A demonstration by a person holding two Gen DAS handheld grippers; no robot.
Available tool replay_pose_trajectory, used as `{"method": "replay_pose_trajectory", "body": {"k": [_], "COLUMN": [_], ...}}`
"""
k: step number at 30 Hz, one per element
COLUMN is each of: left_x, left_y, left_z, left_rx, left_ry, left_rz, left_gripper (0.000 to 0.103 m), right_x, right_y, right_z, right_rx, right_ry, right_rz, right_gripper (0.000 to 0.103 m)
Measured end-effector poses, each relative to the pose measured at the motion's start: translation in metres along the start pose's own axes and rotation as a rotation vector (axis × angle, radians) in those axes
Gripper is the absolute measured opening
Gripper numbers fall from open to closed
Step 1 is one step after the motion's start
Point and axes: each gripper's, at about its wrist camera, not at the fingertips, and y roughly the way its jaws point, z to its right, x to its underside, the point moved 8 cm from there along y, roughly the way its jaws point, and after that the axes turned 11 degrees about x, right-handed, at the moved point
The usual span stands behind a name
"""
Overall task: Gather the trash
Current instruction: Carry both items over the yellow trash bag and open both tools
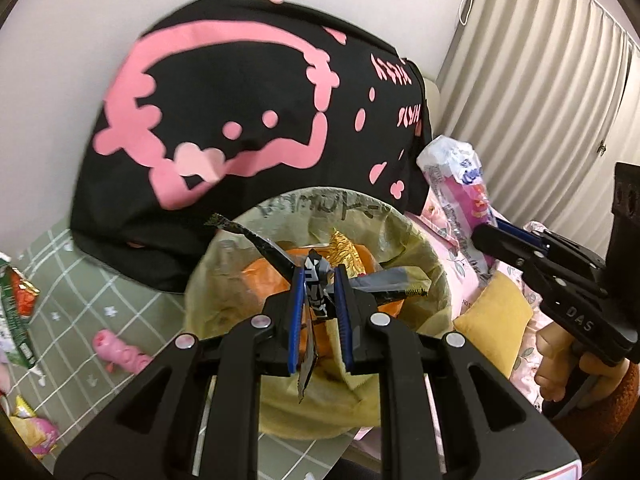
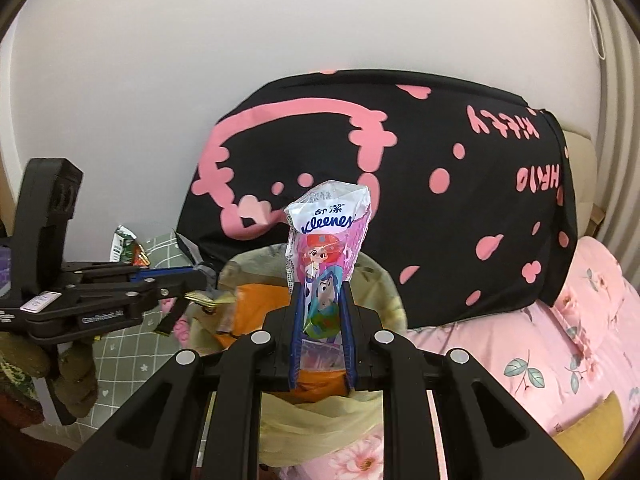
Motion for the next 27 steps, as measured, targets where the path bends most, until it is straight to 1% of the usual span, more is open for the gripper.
{"method": "replay_pose_trajectory", "body": {"k": [3,5,6,7,9,10,12,14,17,19,21,22,24,25,27], "left_x": [-0.002,-0.002,-0.002,-0.002,-0.003,-0.004,-0.005,-0.007,-0.005,0.003,0.011,0.017,0.027,0.032,0.044], "left_y": [0.015,0.022,0.024,0.025,0.022,0.019,0.011,0.001,-0.016,-0.029,-0.041,-0.048,-0.063,-0.070,-0.085], "left_z": [-0.003,-0.004,-0.006,-0.008,-0.014,-0.018,-0.027,-0.036,-0.053,-0.066,-0.076,-0.082,-0.093,-0.098,-0.111], "left_rx": [0.015,0.030,0.030,0.018,-0.004,-0.008,-0.036,-0.068,-0.105,-0.137,-0.162,-0.179,-0.209,-0.224,-0.255], "left_ry": [-0.023,-0.040,-0.049,-0.059,-0.077,-0.092,-0.119,-0.141,-0.186,-0.230,-0.263,-0.280,-0.311,-0.329,-0.373], "left_rz": [-0.016,-0.026,-0.028,-0.023,-0.009,-0.007,0.010,0.031,0.059,0.068,0.076,0.081,0.093,0.101,0.118], "left_gripper": [0.014,0.023,0.030,0.034,0.038,0.039,0.039,0.039,0.040,0.041,0.041,0.041,0.041,0.042,0.043], "right_x": [0.000,-0.001,-0.001,-0.001,0.000,0.000,0.004,0.008,0.015,0.023,0.033,0.042,0.051,0.055,0.056], "right_y": [0.005,0.009,0.011,0.012,0.018,0.020,0.027,0.031,0.037,0.046,0.064,0.081,0.099,0.107,0.113], "right_z": [0.008,0.012,0.012,0.012,0.011,0.009,0.003,-0.011,-0.040,-0.062,-0.072,-0.071,-0.065,-0.061,-0.058], "right_rx": [-0.008,-0.014,-0.019,-0.024,-0.046,-0.056,-0.096,-0.163,-0.261,-0.319,-0.301,-0.251,-0.207,-0.188,-0.165], "right_ry": [0.008,0.008,0.010,0.012,0.014,0.013,0.009,-0.004,-0.063,-0.118,-0.155,-0.163,-0.147,-0.134,-0.145], "right_rz": [-0.007,-0.008,-0.009,-0.011,-0.019,-0.022,-0.044,-0.072,-0.100,-0.139,-0.196,-0.253,-0.308,-0.331,-0.337], "right_gripper": [0.017,0.017,0.017,0.017,0.017,0.017,0.017,0.017,0.017,0.017,0.017,0.017,0.017,0.017,0.017]}}
